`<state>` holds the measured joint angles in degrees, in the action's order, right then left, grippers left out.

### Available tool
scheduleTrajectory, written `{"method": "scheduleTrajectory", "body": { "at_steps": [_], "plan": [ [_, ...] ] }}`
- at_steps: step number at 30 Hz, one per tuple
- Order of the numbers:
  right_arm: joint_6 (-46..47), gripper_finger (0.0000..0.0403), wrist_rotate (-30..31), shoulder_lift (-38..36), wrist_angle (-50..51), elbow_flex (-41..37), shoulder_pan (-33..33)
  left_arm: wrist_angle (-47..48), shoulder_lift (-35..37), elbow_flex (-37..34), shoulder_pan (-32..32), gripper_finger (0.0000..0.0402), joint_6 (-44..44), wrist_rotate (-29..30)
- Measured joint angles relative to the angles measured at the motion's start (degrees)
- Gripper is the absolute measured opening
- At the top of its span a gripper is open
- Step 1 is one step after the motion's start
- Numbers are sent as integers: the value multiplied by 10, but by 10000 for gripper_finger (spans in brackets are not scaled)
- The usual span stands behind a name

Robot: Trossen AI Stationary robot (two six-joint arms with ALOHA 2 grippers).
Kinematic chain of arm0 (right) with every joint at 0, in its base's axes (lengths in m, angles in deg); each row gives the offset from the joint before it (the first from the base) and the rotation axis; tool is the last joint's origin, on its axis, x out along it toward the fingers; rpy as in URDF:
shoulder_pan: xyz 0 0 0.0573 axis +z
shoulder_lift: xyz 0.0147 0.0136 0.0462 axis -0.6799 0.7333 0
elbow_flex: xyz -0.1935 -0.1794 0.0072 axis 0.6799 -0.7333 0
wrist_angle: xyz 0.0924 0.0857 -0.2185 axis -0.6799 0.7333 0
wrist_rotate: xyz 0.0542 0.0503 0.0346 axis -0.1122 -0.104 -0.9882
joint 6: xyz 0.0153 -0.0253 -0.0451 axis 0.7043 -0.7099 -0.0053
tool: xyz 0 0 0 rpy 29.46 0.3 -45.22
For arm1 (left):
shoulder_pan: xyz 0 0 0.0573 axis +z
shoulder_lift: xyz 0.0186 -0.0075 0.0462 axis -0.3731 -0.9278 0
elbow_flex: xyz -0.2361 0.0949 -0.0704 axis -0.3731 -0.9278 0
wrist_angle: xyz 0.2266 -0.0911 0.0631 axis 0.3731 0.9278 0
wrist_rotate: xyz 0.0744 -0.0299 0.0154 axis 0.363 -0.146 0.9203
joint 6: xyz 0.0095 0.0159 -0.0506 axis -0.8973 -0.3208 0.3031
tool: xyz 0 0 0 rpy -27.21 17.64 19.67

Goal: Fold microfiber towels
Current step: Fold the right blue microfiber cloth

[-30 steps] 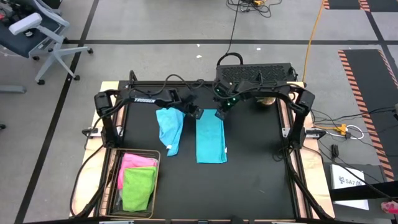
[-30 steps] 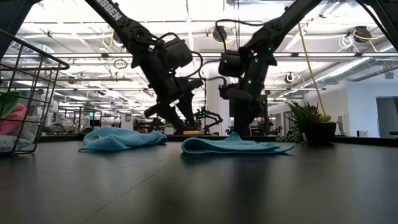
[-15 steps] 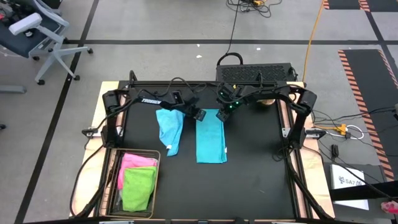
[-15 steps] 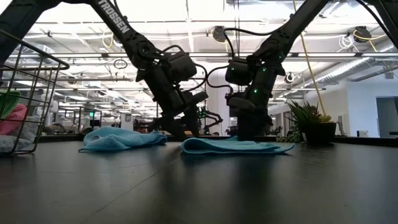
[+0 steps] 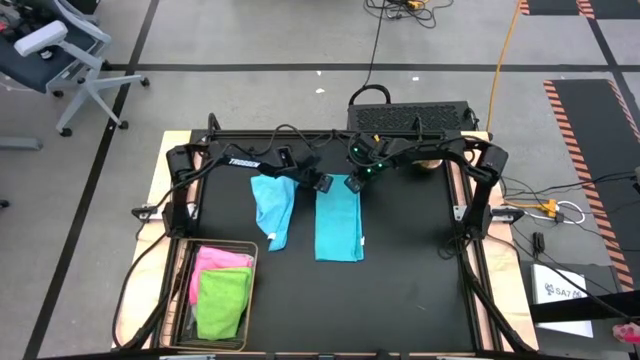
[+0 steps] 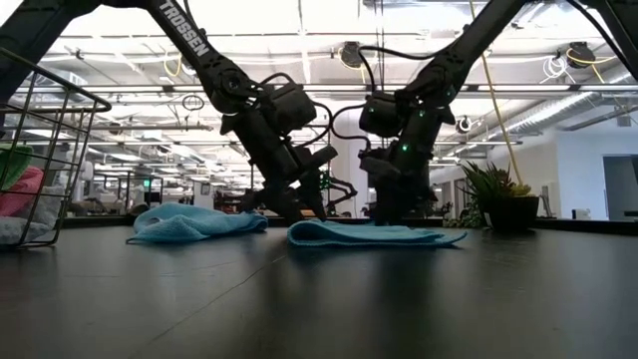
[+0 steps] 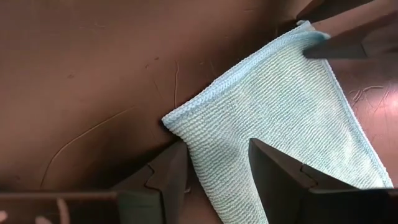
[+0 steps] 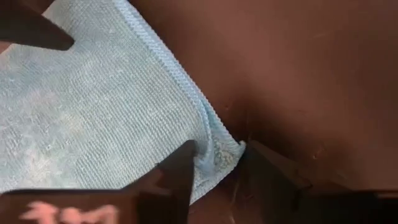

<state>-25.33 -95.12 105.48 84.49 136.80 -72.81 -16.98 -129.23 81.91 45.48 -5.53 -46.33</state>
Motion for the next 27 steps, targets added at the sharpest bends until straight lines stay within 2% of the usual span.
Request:
{"method": "scheduleTrajectory", "body": {
  "at_steps": [3,5,7,12,13,20,27],
  "plan": [
    [-1,71,4,0,0,0,0,0,0,0,-1,166,1,-1],
    [-8,27,4,1,0,0,0,-1,0,0,-2,147,1,-1],
    [-18,10,1,1,0,0,0,-7,-1,0,-5,118,-3,-2],
    [-17,4,-3,1,2,0,0,-19,-1,-1,-10,20,-33,-6],
    [-17,4,-3,1,3,0,0,-25,-1,-1,-11,12,-38,-8],
    [-27,2,5,-8,34,0,13,-37,0,-1,-12,5,-44,-6],
    [-54,1,52,-74,94,-1,46,-15,1,-1,-15,3,-49,13]
  ]
}}
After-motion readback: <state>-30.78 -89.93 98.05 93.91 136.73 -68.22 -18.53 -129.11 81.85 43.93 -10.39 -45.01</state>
